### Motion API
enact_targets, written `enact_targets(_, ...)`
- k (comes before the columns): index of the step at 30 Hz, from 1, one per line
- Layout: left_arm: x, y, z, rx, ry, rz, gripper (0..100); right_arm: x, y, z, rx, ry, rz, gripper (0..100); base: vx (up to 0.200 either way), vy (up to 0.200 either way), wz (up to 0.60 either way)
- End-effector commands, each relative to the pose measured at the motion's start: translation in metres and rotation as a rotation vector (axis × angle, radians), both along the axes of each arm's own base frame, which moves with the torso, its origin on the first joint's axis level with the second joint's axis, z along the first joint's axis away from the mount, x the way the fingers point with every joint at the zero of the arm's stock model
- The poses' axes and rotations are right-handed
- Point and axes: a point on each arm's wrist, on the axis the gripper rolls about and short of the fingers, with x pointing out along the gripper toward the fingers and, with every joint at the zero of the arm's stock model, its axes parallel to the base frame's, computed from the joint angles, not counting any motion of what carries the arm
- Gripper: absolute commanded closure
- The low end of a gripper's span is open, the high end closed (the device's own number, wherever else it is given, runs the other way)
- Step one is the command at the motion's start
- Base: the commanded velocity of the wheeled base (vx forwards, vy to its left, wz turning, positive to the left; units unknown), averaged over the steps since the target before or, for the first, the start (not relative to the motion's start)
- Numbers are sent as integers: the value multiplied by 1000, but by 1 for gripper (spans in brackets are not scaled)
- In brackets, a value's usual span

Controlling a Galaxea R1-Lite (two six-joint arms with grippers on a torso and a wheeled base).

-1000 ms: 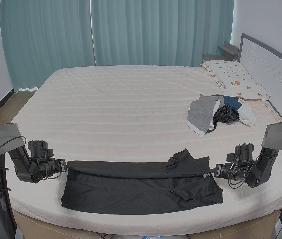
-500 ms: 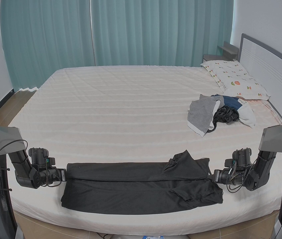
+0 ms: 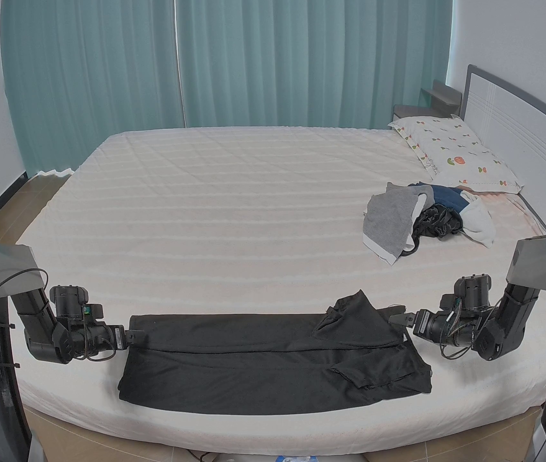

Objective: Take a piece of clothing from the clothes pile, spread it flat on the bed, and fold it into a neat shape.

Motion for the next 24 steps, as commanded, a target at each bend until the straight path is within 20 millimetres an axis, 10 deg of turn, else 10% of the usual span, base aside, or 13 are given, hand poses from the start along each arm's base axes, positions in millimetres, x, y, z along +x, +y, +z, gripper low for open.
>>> enact_targets(1, 6, 9, 12, -79, -38, 41, 0, 12, 2, 10, 92, -15, -62, 0, 0, 0, 0)
enact_targets(11, 49, -8, 30, -402, -30, 266, 0, 21, 6, -3, 173, 34, -124, 0, 0, 0, 0)
enact_targets(24, 54, -19, 6, -288, 12, 259, 0, 17, 11, -11, 159, 29, -115, 0, 0, 0, 0)
